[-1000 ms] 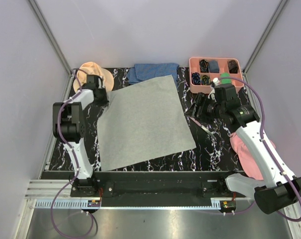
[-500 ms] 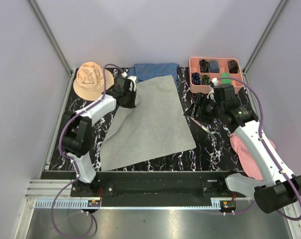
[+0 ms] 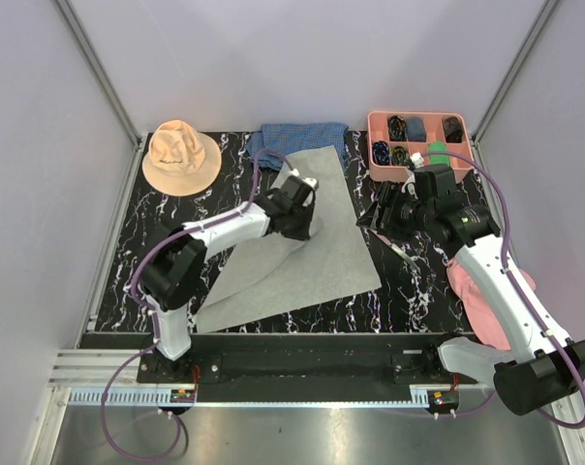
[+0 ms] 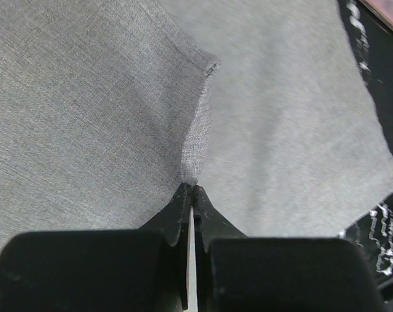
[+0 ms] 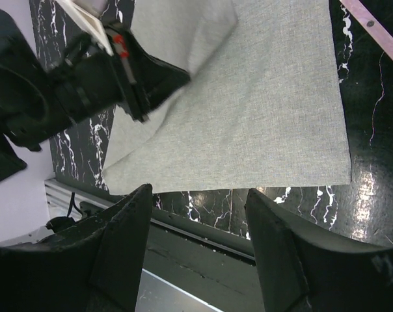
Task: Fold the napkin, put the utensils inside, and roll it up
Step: Fold the napkin
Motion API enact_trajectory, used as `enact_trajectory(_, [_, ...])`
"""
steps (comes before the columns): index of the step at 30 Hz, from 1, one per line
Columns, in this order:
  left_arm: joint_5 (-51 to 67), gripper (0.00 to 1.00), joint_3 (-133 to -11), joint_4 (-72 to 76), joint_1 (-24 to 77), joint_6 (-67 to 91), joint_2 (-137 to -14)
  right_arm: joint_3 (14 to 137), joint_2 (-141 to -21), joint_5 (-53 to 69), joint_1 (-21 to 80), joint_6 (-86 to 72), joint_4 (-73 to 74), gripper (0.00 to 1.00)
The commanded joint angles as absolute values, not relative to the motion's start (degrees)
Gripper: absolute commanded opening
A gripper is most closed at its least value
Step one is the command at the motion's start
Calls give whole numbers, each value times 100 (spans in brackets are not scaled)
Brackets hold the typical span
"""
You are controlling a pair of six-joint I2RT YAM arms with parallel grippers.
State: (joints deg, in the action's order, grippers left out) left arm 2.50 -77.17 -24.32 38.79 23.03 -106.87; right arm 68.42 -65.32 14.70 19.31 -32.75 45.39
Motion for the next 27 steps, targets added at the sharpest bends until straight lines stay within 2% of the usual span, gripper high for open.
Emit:
enact_trajectory(1, [194, 0, -7954, -2066, 4446, 2812, -10766, 6882, -6425, 1679, 1898, -3155, 4359, 68])
enact_trajectory(9, [185, 0, -7998, -1679, 5167, 3208, -11047, 6829, -6372, 1731, 1899, -3173, 4351, 68])
enact_trajectory(27, [255, 0, -8147, -1380, 5765, 3401, -11373, 6767, -6205, 1810, 1898, -3252, 4351, 68])
